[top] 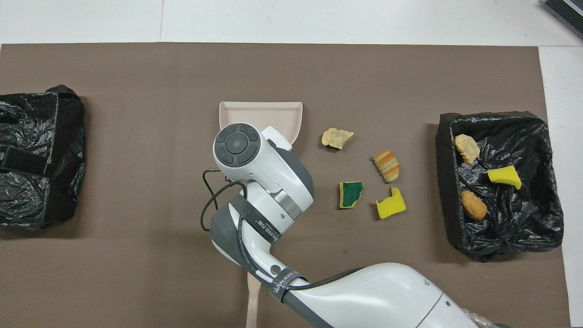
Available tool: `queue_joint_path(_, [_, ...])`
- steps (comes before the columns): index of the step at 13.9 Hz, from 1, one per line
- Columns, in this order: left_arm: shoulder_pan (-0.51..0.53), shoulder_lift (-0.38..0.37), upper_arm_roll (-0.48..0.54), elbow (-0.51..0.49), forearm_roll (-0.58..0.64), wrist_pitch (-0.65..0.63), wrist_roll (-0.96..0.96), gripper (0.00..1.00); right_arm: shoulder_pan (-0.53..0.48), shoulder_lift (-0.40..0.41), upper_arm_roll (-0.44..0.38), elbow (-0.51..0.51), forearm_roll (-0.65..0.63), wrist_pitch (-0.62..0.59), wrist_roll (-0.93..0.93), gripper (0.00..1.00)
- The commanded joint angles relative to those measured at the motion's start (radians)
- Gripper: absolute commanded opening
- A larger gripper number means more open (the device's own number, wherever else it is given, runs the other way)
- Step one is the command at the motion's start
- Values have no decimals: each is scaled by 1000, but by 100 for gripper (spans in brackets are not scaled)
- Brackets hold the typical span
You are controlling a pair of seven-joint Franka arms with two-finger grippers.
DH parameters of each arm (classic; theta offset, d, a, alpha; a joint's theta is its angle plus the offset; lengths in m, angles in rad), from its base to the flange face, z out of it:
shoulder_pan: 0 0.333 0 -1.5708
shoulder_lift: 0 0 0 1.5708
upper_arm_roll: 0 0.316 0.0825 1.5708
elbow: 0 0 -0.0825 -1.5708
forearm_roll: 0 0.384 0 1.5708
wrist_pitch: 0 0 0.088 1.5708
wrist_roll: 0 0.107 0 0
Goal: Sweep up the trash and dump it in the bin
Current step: 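Bring the empty dustpan back to the table center with the right gripper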
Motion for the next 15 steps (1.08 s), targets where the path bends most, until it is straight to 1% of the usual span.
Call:
queue_joint_path(1, [8,-17,-3,-10,17,-9,13,100,20,0,-2,22,-8,-37,64,56])
queue_joint_path(2, [8,-17,-4,-10,17,-7,13,100,20,-11,-2,19,-6,-36,69,100])
queue_joint_path(3, [8,-17,-5,-10,17,-9,13,100,6,-26,2,19,-6,-37,67,100])
queue_joint_path(6, [8,-17,-5,-8,17,-7,13,100,-23,-89,2,-24,8,-42,64,100])
queue_joint_path(9, [7,-17,-5,-10,17,-7,11,100,-84,-152,4,-53,14,-40,58,100])
queue_joint_path(12, [5,-17,-5,-11,12,-1,5,100,-161,-248,5,-132,18,-50,-46,100])
queue_joint_path(14, [0,-15,-5,-17,10,7,6,100,-215,-275,5,-133,82,-94,-83,100])
queue_joint_path(15, [-7,0,-6,-7,10,34,10,100,-249,-287,4,-134,93,-106,-115,100])
